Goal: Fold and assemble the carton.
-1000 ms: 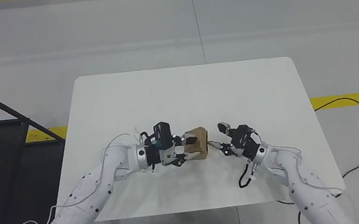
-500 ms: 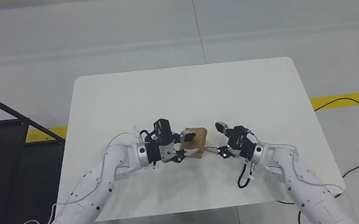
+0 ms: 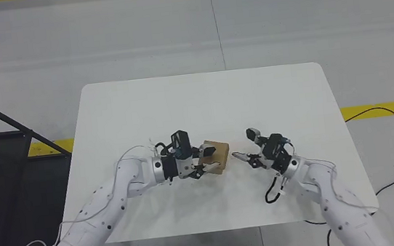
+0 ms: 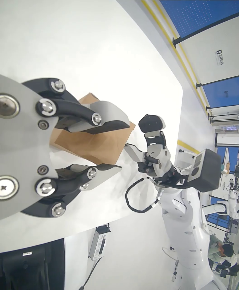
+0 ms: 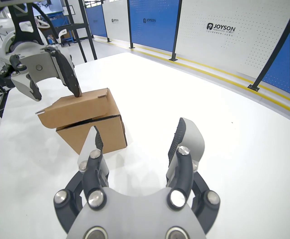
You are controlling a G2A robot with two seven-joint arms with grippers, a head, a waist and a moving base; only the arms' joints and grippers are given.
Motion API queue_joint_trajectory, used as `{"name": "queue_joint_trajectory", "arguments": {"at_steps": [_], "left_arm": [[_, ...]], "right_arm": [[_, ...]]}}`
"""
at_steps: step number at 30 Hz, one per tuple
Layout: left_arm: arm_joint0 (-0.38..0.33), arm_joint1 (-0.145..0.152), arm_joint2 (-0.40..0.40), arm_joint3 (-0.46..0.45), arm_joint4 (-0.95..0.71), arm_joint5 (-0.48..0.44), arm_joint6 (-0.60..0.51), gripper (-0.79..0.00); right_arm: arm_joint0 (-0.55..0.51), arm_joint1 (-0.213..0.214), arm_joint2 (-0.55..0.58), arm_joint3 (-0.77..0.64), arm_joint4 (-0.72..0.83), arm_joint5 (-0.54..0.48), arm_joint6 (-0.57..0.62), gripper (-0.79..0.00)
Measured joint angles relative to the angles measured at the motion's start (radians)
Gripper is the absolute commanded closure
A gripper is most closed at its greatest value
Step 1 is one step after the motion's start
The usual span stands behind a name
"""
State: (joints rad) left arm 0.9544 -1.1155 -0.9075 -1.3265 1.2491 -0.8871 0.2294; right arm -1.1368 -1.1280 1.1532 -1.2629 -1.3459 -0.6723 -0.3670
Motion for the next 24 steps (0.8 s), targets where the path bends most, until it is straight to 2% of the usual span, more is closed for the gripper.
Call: {"name": "queue_joint_trajectory", "arguments": {"at_steps": [8,24], "left_arm": [[0.001,-0.004,-0.003,0.003,-0.001,-0.002,0.004,-0.382],[0.010,-0.007,-0.014,0.002,0.007,-0.007,0.008,-0.385]], "right_arm": [[0.003,-0.002,-0.010,-0.014,0.015,-0.031,0.006,-0.680],[0.040,-0.012,-0.047,-0.002,-0.011,-0.046,0.002,-0.677]]}}
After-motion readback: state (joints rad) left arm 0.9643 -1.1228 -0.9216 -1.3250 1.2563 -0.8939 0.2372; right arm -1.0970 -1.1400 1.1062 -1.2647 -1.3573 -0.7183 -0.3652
